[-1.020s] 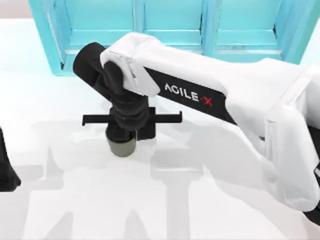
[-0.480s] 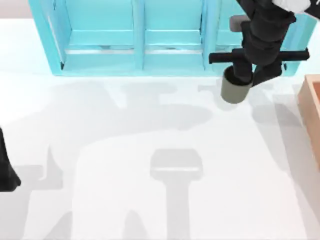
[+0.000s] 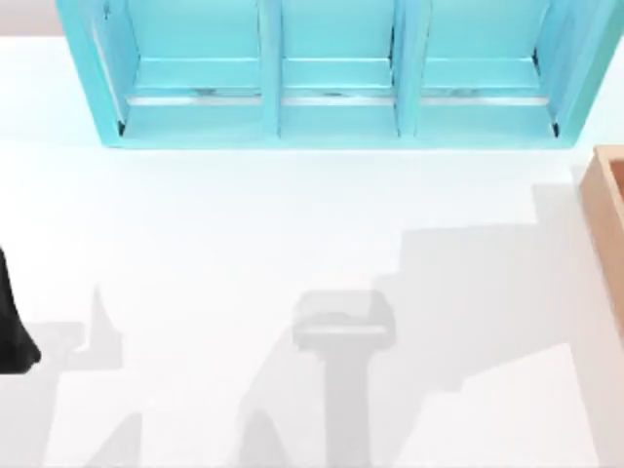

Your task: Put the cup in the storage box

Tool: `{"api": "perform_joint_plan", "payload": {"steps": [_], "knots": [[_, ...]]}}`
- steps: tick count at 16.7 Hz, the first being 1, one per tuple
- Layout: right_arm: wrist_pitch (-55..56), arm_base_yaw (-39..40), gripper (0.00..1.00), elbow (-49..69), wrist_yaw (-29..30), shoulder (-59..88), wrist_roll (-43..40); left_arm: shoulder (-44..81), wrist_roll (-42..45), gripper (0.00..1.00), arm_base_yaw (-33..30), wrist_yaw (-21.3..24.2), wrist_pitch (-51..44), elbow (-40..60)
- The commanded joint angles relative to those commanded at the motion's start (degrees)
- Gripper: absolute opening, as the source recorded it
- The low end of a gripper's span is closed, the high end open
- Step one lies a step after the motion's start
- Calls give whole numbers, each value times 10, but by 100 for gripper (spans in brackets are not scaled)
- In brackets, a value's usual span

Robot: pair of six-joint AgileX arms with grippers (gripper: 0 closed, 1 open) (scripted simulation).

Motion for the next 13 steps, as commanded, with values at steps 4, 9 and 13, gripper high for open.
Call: {"api": "perform_joint_plan", "payload": {"steps": [4,9,13], "knots": [[-1,-85,0,-64,-17,-72,-84,0,0,100,0,0,0,0],[-1,-90,0,-67,-17,-76,-90,0,0,100,0,0,0,0],[43,-83,0,-109,-16,-74,-82,0,0,100,0,0,0,0]]}}
